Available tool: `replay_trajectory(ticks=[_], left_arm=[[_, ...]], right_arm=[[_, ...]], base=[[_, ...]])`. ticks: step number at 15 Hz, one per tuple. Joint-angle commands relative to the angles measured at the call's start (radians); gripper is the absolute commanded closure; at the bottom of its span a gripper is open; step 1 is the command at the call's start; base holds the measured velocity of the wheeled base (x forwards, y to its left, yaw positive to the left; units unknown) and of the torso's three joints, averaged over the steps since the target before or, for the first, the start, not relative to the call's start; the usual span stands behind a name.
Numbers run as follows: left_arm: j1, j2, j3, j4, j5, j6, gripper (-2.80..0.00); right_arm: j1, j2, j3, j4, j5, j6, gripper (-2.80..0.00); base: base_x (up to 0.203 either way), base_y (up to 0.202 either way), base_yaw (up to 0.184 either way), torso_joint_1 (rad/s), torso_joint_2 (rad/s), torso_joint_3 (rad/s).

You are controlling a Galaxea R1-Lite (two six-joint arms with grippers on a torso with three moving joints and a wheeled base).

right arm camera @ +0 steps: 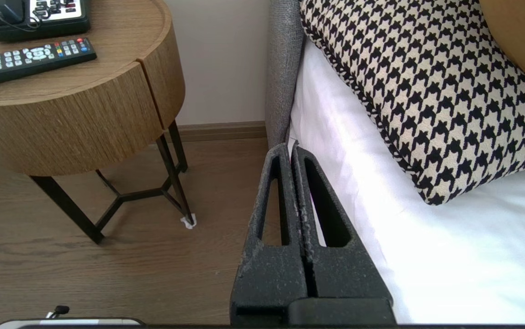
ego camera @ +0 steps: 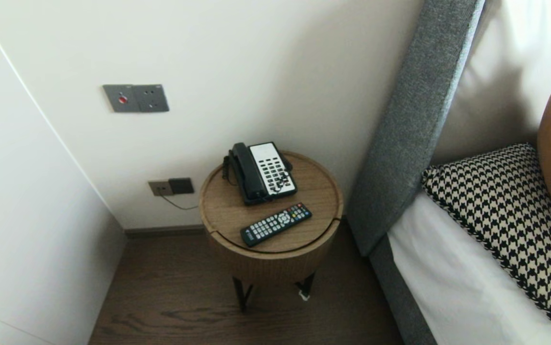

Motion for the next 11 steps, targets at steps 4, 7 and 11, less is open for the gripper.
replay_trajectory(ticks=[4,7,11], left_arm=[[0.001,0.0,0.0,-0.001,0.001,-0.005,0.0],[0.001,0.0,0.0,-0.001,0.001,-0.009,0.0],[0.001,0.0,0.0,-0.002,0.018,-0.034,0.0]], right_arm=[[0.0,0.0,0.0,0.001,0.0,0.001,0.0],[-0.001,0.0,0.002,0.0,-0.007,0.002,0.0],[-0.001,0.0,0.002,0.001,-0.015,0.004,0.0]], base=[[0.0,0.0,0.0,0.0,0.0,0.0],[0.0,0.0,0.0,0.0,0.0,0.0],[0.0,0.0,0.0,0.0,0.0,0.0]])
